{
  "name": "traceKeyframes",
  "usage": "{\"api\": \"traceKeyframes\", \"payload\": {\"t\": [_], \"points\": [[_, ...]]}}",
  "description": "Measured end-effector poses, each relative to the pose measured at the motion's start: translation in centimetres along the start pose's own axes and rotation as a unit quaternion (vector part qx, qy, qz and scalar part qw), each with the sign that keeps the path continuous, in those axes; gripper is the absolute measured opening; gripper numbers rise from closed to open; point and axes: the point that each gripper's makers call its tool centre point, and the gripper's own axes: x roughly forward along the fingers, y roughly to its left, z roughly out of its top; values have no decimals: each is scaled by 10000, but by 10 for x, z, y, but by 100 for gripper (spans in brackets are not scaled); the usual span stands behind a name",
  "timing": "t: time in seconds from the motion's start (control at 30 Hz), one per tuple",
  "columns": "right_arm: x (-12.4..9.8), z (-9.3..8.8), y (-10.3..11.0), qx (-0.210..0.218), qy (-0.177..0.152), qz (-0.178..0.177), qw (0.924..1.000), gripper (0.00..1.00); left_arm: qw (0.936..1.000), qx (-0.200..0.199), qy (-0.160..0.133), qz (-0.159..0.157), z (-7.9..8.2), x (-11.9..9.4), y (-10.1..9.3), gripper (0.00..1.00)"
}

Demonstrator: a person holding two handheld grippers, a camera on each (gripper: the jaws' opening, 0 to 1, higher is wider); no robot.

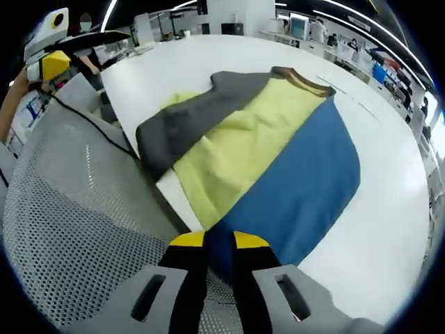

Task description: Fold the garment on the visible template until the final outline fits inside the template.

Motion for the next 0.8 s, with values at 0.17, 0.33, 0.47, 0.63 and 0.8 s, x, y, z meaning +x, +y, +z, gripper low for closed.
{"api": "traceKeyframes", "payload": {"t": [0.17, 0.33, 0.47, 0.63, 0.8], "points": [[5, -5, 2, -170, 160, 47, 9997, 11, 10000, -20, -8, 11, -2, 0, 0, 94], [6, -5, -1, -185, 221, 62, 9996, 6, 9999, -81, -49, 40, -2, -2, 1, 94], [6, -6, -2, -188, 242, 88, 9995, 4, 9999, -112, -79, 49, -1, -2, 2, 93], [-1, -5, -1, -144, 194, 138, 9996, 4, 9999, -119, -65, 57, -2, -2, 3, 93], [-4, -5, -2, -133, 157, 162, 9997, 3, 9999, -96, -42, 47, -1, -2, 2, 93]]}}
